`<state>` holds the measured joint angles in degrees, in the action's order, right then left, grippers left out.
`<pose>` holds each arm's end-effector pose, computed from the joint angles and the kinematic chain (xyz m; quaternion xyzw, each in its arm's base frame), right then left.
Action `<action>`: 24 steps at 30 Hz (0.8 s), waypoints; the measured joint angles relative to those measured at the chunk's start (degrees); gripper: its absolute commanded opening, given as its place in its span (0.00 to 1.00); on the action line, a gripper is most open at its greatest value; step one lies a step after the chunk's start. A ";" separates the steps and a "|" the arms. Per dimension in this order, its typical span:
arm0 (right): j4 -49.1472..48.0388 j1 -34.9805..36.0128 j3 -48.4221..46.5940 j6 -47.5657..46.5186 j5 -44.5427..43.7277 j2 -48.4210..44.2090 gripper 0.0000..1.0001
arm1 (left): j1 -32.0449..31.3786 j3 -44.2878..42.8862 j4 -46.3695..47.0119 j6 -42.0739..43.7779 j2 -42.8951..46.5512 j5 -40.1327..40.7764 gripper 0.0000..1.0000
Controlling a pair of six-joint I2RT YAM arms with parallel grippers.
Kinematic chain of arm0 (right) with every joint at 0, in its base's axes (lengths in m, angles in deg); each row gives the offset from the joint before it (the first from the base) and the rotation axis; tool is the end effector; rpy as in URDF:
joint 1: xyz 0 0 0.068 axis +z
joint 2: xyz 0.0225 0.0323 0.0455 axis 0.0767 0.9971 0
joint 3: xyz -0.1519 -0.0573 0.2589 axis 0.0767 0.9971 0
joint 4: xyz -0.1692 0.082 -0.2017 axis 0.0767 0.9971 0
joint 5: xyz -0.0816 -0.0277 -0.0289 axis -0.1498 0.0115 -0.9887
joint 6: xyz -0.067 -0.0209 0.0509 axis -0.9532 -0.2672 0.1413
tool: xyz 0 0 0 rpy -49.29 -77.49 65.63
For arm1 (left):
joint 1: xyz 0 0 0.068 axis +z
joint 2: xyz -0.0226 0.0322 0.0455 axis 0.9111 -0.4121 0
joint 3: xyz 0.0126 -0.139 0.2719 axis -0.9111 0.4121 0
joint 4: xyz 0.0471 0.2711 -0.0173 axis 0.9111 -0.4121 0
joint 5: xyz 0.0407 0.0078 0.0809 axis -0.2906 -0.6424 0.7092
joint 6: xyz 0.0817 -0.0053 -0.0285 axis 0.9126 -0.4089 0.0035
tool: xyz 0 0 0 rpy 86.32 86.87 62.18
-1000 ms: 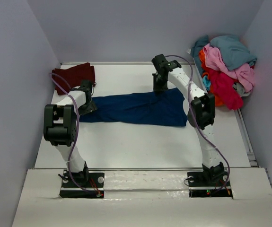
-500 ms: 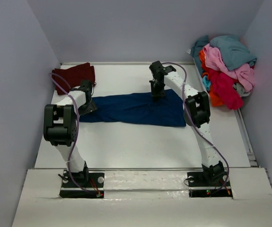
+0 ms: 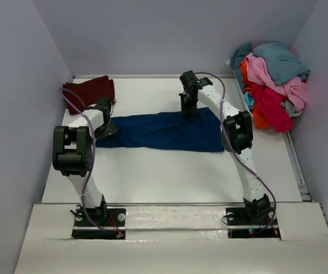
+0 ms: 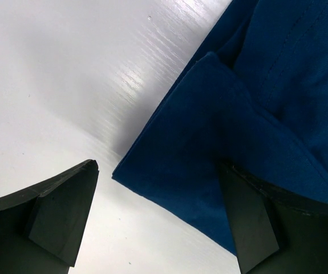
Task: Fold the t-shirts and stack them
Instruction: Fold the other side of the tshirt into a rectangle
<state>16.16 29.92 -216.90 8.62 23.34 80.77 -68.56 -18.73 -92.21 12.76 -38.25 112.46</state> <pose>0.5146 0.2510 0.1841 -0.0433 0.9813 0.1007 0.1580 0.3960 0.0096 0.1638 -0.2550 0.9269 0.1318 0.2418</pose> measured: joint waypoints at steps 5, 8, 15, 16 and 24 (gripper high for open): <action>-0.61 0.00 -0.31 -0.02 -0.70 0.00 0.07 | 0.00 0.00 0.00 0.00 0.00 -0.02 0.99; -0.52 0.00 -2.19 -0.07 -1.29 0.46 0.07 | 0.00 0.00 0.00 0.00 0.00 -0.02 0.99; -1.22 0.00 -3.74 -0.33 -1.57 1.11 0.07 | 0.00 0.00 0.00 0.02 0.00 -0.02 0.99; -1.29 0.00 -3.76 -0.37 -1.55 1.31 0.08 | 0.00 0.00 0.00 0.02 0.00 -0.02 0.99; -1.36 0.02 -3.37 -1.07 -0.48 3.08 0.44 | 0.02 0.09 0.20 0.02 0.00 -0.13 0.99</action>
<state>14.80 29.94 -220.26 7.55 22.85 83.85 -68.53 -18.64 -92.01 12.78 -38.25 112.33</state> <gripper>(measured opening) 0.311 0.986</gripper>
